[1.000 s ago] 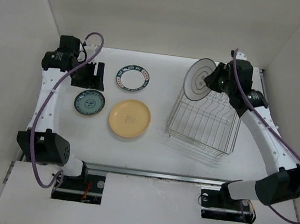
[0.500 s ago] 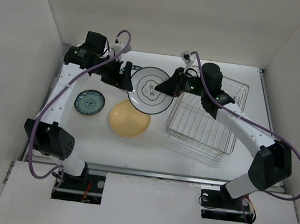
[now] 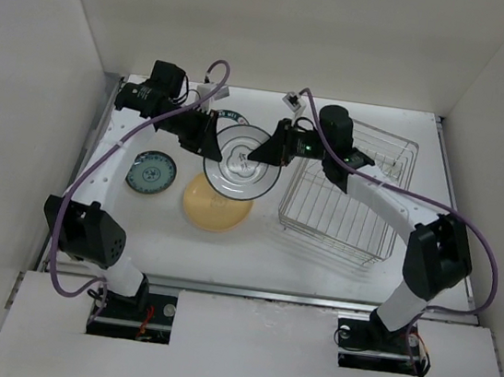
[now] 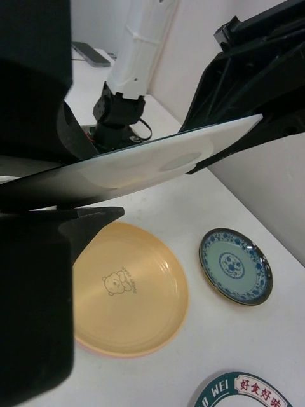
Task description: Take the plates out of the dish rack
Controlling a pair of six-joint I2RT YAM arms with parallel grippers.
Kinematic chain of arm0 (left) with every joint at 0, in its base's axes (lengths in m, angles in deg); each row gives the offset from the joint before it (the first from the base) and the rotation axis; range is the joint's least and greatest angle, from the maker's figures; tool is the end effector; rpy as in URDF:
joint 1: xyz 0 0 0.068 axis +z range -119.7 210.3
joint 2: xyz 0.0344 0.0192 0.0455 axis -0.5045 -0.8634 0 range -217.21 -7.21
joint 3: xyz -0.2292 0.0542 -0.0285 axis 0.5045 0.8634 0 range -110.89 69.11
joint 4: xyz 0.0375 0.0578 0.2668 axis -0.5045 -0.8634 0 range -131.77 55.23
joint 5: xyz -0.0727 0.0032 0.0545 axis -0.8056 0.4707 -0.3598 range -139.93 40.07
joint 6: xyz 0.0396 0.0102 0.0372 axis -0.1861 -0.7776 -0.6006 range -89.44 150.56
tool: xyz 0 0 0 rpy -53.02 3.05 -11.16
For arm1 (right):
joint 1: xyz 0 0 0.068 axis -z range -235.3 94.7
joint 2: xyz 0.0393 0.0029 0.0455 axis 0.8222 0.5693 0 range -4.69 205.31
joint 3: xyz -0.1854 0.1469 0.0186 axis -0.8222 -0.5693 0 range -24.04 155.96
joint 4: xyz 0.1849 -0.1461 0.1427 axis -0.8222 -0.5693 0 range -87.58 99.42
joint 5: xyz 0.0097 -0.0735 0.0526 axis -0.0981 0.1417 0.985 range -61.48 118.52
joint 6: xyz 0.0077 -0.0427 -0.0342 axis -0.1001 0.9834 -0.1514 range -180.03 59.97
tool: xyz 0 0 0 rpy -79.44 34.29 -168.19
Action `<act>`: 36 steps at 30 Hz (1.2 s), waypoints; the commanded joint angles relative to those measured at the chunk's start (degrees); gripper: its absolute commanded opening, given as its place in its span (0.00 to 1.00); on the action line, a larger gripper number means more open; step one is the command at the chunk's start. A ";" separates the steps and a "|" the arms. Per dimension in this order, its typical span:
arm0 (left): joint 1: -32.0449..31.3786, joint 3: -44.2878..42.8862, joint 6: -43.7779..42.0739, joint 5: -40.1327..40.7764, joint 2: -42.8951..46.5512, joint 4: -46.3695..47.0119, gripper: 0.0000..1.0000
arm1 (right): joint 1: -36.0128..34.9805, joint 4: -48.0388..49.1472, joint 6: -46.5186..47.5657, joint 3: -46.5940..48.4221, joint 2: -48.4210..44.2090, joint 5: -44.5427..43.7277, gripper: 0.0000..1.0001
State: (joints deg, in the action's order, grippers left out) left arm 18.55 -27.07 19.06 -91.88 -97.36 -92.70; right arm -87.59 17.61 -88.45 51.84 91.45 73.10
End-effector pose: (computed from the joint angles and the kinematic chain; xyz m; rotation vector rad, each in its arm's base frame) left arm 0.3236 -0.0930 0.3472 0.7744 2.2278 -0.8982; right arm 0.3303 0.2401 0.2844 -0.6793 1.8390 1.4187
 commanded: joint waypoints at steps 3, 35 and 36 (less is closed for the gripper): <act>-1.61 -2.95 1.84 1.60 -1.35 -0.33 0.00 | -2.25 7.90 -2.51 5.59 0.45 -0.46 0.00; 13.24 -33.01 32.16 6.98 -46.07 20.14 0.00 | 10.58 -14.24 -1.02 4.72 -10.44 -31.39 0.78; 13.24 -34.06 32.16 6.45 -47.13 20.14 0.00 | 10.58 -14.25 -1.02 4.72 -11.14 -31.39 0.78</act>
State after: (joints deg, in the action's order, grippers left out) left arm 32.37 -55.95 48.56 -83.71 -144.66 -76.05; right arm -76.75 4.82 -90.42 57.22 81.96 42.78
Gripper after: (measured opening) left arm 0.061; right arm 0.777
